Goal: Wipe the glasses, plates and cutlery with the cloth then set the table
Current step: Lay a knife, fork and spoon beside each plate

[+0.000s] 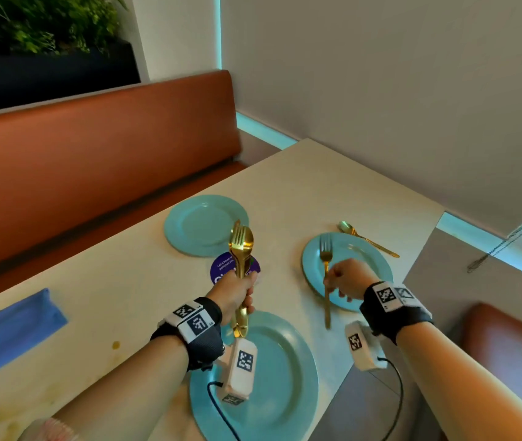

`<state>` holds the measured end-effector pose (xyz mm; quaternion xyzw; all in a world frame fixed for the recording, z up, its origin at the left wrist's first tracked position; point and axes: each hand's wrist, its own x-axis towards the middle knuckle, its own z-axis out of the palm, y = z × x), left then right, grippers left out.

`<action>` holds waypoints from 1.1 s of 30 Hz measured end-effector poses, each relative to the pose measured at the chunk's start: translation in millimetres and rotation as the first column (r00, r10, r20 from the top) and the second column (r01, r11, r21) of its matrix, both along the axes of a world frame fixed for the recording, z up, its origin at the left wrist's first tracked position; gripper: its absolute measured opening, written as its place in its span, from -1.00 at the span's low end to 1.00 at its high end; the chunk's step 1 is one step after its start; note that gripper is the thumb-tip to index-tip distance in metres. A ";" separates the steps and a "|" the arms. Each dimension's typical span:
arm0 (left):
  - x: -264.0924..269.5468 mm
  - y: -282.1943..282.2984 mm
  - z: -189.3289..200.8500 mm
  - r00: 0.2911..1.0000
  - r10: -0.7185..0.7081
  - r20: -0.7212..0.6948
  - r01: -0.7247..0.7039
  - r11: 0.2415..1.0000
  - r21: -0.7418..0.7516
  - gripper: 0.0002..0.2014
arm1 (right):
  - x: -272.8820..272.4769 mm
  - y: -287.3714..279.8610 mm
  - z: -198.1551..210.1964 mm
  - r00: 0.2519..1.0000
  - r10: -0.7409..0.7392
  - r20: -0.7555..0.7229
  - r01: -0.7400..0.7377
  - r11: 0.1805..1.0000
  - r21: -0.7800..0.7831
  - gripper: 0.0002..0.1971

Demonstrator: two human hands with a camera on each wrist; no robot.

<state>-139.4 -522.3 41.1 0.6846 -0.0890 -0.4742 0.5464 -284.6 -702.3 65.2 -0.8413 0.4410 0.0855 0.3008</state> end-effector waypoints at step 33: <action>20.6 29.0 -22.8 0.991 0.027 -0.129 -0.032 0.999 -0.037 -0.97 | 17.9 22.7 -74.4 0.879 0.132 -0.457 -0.327 0.866 -0.378 -0.73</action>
